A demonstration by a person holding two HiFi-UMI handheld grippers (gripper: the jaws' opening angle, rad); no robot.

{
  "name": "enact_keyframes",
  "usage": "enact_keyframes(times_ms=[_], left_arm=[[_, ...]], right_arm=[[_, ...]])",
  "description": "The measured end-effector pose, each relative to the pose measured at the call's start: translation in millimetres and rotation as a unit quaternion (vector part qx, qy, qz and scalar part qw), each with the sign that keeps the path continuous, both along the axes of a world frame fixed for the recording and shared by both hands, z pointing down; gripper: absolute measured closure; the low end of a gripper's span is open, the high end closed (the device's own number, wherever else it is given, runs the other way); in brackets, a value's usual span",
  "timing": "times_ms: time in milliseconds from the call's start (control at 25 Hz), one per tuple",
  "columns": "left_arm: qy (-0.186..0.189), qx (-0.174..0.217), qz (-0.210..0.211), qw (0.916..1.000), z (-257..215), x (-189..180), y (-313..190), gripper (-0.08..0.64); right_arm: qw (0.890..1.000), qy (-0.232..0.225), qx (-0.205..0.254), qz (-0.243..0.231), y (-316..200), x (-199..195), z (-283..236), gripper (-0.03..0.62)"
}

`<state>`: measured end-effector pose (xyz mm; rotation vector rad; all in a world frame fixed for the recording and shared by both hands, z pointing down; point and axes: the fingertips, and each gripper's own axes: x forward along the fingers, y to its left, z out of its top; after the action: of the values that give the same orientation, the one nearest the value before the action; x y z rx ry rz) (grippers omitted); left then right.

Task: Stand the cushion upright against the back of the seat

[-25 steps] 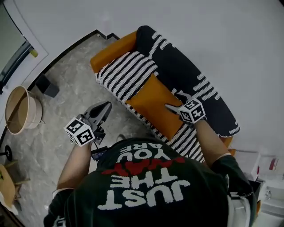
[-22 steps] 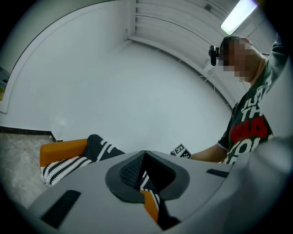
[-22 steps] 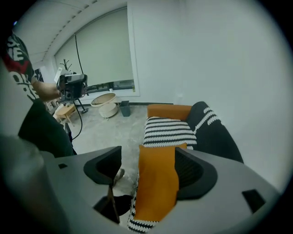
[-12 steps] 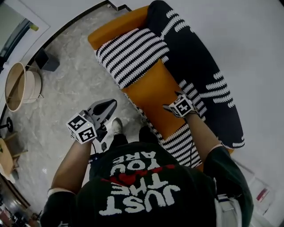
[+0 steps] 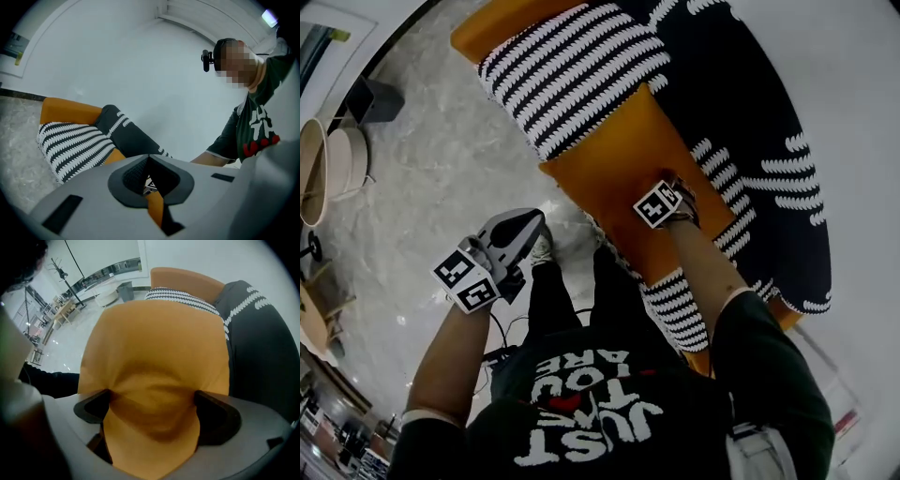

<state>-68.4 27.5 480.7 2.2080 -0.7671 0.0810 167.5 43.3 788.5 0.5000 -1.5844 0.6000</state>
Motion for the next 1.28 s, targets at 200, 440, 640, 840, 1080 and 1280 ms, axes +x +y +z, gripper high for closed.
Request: enact_keyframes(times_ms=[200, 440, 640, 840, 1080, 1280], left_arm=[[0.000, -0.019, -0.009, 0.9998, 34, -6, 12, 0.549], [0.013, -0.047, -0.025, 0.9985, 47, -17, 16, 0.549], [0.021, -0.050, -0.029, 0.9981, 62, -4, 29, 0.549], [0.020, -0.026, -0.034, 0.9989, 46, -6, 26, 0.549], [0.018, -0.018, -0.036, 0.9990, 8, -20, 14, 0.549], [0.018, 0.004, -0.030, 0.9994, -27, -13, 6, 0.549]], right_arm=[[0.999, 0.012, -0.047, -0.005, 4, -6, 45, 0.040], [0.999, 0.019, -0.047, -0.011, -3, -12, 58, 0.057], [0.998, -0.013, -0.069, 0.004, 10, -3, 64, 0.229], [0.996, -0.072, -0.052, 0.020, -2, -3, 39, 0.410], [0.977, -0.164, -0.069, 0.121, 16, -4, -15, 0.548], [0.965, -0.208, -0.058, 0.149, 26, 1, -52, 0.558]])
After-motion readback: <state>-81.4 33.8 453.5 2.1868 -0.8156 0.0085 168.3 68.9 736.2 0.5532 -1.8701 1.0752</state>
